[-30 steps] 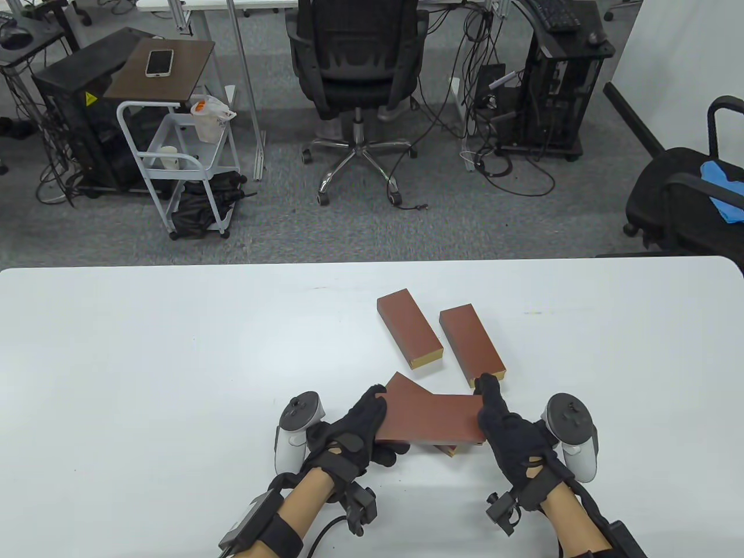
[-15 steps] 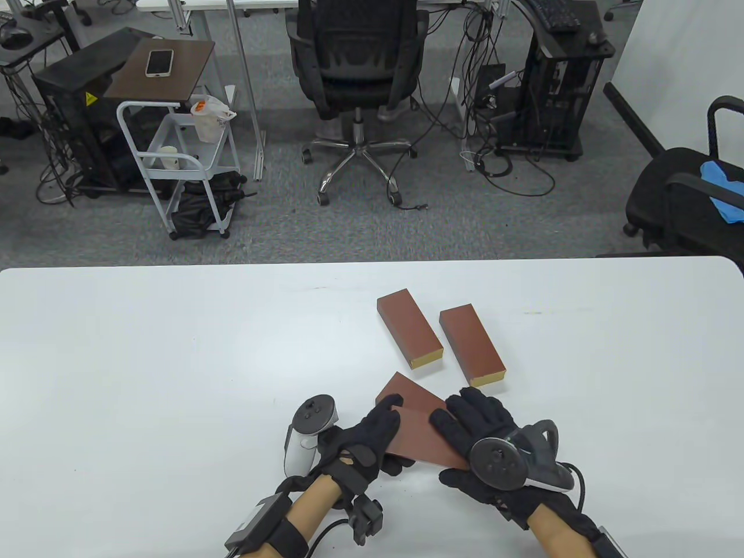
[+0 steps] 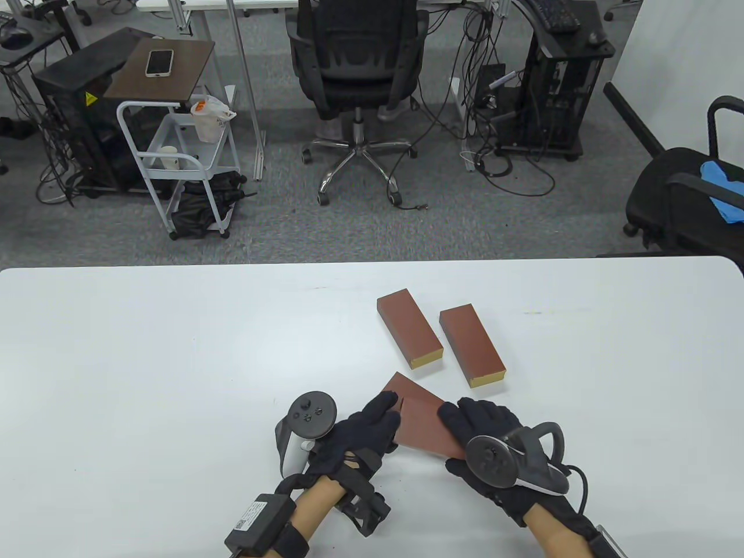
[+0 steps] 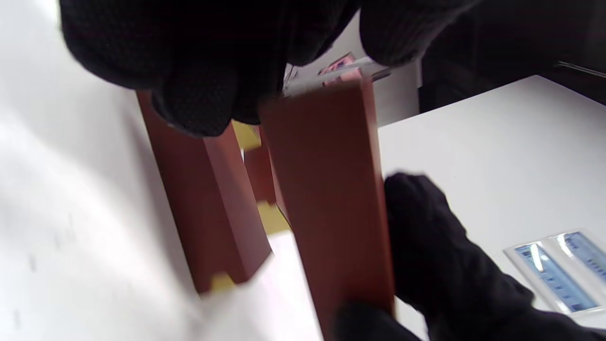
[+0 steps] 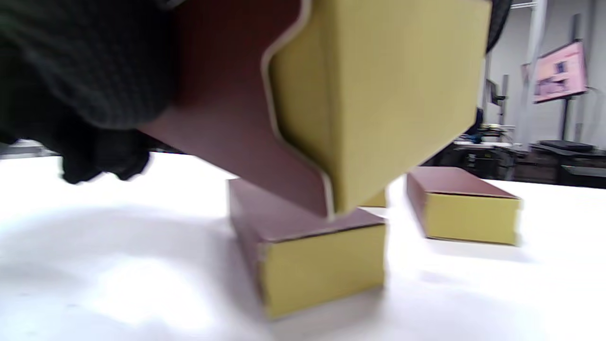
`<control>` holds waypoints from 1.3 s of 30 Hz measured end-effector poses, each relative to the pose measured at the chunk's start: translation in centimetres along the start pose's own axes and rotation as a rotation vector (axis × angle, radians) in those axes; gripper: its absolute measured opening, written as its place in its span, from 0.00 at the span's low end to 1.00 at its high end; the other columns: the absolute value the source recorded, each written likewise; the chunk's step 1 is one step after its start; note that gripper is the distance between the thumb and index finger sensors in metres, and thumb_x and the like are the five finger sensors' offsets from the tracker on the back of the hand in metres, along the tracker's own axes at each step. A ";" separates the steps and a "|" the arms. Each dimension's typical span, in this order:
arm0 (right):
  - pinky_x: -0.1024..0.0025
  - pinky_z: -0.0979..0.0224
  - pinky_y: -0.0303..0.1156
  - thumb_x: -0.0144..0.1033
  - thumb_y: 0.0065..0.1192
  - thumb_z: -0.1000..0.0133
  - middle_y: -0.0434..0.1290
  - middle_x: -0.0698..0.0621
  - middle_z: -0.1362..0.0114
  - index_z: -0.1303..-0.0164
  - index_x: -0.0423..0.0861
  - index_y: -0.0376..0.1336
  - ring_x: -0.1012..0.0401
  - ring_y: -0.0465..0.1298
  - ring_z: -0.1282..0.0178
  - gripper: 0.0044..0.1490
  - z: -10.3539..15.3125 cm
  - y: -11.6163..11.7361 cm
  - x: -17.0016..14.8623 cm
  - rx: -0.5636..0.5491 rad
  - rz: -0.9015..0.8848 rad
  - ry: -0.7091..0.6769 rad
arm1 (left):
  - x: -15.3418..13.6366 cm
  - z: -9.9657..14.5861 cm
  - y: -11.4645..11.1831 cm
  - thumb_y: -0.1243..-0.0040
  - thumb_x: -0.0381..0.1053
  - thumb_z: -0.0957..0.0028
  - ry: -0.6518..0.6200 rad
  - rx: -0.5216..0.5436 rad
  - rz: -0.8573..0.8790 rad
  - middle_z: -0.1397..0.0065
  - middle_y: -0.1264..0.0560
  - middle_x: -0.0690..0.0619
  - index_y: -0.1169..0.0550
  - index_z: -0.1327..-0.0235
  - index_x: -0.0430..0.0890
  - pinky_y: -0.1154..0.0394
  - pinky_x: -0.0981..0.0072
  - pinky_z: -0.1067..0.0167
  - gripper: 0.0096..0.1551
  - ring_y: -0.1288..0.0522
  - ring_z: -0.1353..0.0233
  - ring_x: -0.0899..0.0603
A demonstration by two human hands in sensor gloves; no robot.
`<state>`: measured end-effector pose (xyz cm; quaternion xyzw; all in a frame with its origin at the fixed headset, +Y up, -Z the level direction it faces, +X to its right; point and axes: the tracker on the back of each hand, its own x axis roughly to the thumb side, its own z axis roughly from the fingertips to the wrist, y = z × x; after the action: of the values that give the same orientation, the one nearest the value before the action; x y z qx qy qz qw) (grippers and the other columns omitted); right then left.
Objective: Slide to open storage boxes and store sunglasses
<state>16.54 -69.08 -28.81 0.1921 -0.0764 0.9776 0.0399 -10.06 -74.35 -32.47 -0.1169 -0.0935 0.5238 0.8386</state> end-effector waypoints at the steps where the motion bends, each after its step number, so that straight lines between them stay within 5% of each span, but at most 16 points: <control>1: 0.45 0.27 0.64 0.58 0.72 0.64 0.62 0.41 0.25 0.32 0.57 0.52 0.42 0.67 0.29 0.51 0.0 0.2 -0.7 0.005 0.000 0.031 | 0.1 0.1 0.3 0.45 0.62 0.47 -0.006 0.025 -0.030 0.32 0.23 0.45 0.32 0.24 0.51 0.24 0.43 0.47 0.38 0.20 0.40 0.37; 12: 0.43 0.25 0.60 0.55 0.71 0.62 0.58 0.41 0.23 0.31 0.58 0.51 0.41 0.63 0.26 0.50 1.0 2.9 -8.8 0.130 0.007 0.404 | -0.2 0.2 3.8 0.43 0.63 0.48 -0.011 0.201 -0.193 0.29 0.24 0.46 0.29 0.25 0.51 0.25 0.41 0.44 0.37 0.21 0.35 0.36; 30: 0.43 0.25 0.59 0.55 0.70 0.61 0.56 0.41 0.23 0.31 0.61 0.48 0.40 0.61 0.25 0.50 1.1 5.8 -10.4 0.344 -0.037 0.491 | -1.2 0.0 5.3 0.44 0.63 0.49 0.010 0.259 -0.276 0.29 0.24 0.46 0.29 0.26 0.52 0.25 0.40 0.44 0.37 0.21 0.36 0.35; 35: 0.42 0.24 0.57 0.54 0.71 0.61 0.53 0.42 0.21 0.31 0.60 0.48 0.41 0.58 0.23 0.51 1.2 5.3 -10.6 0.353 -0.059 0.508 | -1.1 -0.1 5.4 0.44 0.63 0.49 0.000 0.267 -0.315 0.29 0.24 0.46 0.29 0.26 0.52 0.25 0.40 0.43 0.36 0.22 0.35 0.36; 39: 0.41 0.24 0.57 0.58 0.70 0.63 0.53 0.43 0.20 0.31 0.58 0.52 0.41 0.58 0.23 0.51 1.6 4.2 -10.9 0.258 -0.143 0.516 | -0.7 0.1 5.7 0.44 0.62 0.48 -0.015 0.284 -0.334 0.28 0.24 0.46 0.29 0.26 0.53 0.26 0.40 0.43 0.36 0.22 0.35 0.36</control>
<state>26.70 -74.00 -32.09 -0.0542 0.0748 0.9905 0.1019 -15.22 -72.55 -34.09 0.0236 -0.0432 0.3863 0.9211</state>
